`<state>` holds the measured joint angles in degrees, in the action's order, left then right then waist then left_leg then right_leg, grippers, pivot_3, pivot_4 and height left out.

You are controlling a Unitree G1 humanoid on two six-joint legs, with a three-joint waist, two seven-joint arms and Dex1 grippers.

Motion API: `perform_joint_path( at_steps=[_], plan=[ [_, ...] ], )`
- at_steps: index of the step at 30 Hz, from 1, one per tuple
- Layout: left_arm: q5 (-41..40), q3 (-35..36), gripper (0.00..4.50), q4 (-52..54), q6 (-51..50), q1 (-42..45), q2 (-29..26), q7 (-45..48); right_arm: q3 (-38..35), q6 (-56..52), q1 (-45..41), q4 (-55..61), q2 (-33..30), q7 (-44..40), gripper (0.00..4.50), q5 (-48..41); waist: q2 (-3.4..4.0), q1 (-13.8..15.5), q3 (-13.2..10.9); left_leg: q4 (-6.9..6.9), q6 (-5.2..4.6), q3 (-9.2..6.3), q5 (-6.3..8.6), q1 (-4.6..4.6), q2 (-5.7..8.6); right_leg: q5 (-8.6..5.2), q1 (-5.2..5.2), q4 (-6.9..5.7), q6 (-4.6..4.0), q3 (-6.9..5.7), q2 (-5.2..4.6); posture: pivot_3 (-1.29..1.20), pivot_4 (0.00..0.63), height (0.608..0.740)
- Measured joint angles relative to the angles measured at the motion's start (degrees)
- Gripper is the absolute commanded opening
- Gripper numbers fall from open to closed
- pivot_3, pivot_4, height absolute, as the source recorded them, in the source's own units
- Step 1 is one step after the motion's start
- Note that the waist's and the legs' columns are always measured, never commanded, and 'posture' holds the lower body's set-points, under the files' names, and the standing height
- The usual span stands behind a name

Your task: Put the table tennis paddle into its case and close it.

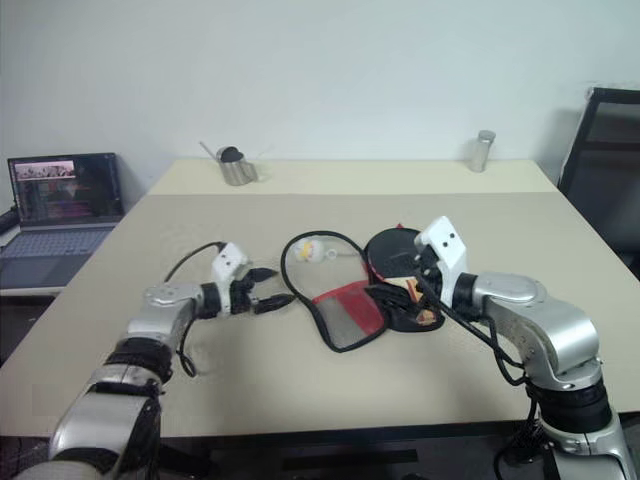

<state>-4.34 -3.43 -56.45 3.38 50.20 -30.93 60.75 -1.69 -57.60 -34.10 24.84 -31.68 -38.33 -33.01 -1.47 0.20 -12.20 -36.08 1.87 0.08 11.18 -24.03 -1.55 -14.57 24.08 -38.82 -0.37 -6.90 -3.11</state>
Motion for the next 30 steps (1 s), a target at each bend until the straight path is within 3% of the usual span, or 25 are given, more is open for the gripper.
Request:
perform_joint_path(
  at_steps=[7, 13, 19, 30],
  plan=[
    [3.2, -1.6, 4.5, -6.1, 3.9, 3.9, 2.1, 2.1, -2.0, 0.0, 2.3, 1.8, -4.0, -1.5, 4.47, -3.3, -0.02, -0.1, 0.0, 0.0, 0.0, -0.01, 0.0, 0.02, -0.01, 0.0, 0.0, -0.02, 0.0, -0.03, 0.04, 0.0, 0.15, 0.74],
    [3.1, -2.1, 4.5, -5.8, 4.9, 8.7, 5.4, 7.4, -9.0, -1.5, 8.1, 2.7, -14.1, -5.8, 4.47, -7.0, -0.13, 0.6, -0.1, -0.02, 0.0, -0.01, 0.01, -0.09, 0.02, 0.01, 0.0, 0.1, 0.01, -0.02, -0.02, 0.0, 0.15, 0.74],
    [2.4, -2.2, 4.5, -3.9, 5.6, 15.1, 12.8, 9.4, -13.0, -3.1, 13.9, 4.2, -19.6, -7.9, 4.47, -10.4, -0.18, 1.0, -0.1, -0.05, 0.0, 0.03, 0.01, -0.11, 0.14, 0.04, 0.0, 0.16, 0.07, -0.04, -0.01, 0.0, 0.15, 0.74],
    [6.1, -2.9, 4.5, -15.5, 8.2, 20.5, 23.6, -2.9, -14.0, -3.4, 15.2, 5.4, -20.1, -4.9, 4.47, -11.2, -0.3, 0.6, -0.2, -0.06, 0.0, 0.05, 0.01, -0.09, 0.18, 0.06, 0.0, 0.19, 0.11, -0.06, 0.06, 0.0, 0.15, 0.74]
  ],
)
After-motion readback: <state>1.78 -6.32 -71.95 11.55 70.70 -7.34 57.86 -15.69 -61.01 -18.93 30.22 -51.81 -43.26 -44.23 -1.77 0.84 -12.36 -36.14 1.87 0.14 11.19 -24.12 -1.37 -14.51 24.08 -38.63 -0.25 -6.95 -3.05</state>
